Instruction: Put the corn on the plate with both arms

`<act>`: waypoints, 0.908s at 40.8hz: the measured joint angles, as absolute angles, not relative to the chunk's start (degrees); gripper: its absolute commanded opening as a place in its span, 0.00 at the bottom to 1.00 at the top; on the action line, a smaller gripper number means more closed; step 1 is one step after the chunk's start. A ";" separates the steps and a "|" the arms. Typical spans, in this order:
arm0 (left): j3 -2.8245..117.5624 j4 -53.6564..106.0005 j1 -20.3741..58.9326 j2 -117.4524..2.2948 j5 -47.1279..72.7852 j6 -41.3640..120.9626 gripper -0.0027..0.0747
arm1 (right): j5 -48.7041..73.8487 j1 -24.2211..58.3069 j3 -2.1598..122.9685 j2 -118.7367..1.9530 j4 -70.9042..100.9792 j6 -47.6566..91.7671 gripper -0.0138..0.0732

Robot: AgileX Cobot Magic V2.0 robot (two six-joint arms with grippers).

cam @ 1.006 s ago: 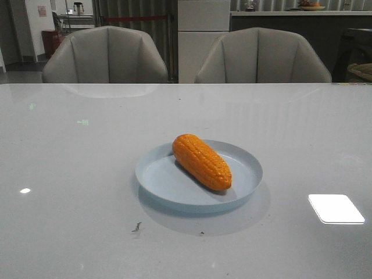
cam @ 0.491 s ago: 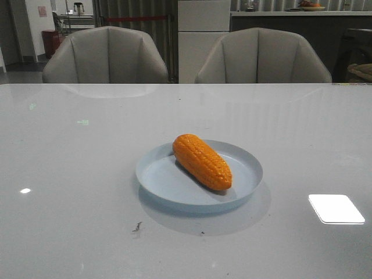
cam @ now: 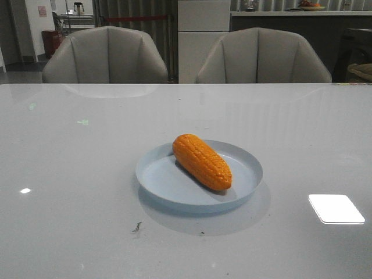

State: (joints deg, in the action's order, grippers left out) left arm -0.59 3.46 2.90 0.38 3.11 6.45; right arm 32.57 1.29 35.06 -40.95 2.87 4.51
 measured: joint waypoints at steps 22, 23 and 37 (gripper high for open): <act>-0.59 3.46 2.90 0.38 3.11 6.45 0.16 | 28.64 1.29 30.01 -33.92 2.19 4.51 0.82; -0.59 3.46 2.90 0.38 3.11 6.45 0.16 | 27.03 1.29 29.06 -32.86 2.19 4.51 0.81; -0.59 3.46 2.90 0.38 3.18 6.45 0.16 | 0.00 1.29 9.60 -10.85 2.06 4.51 0.67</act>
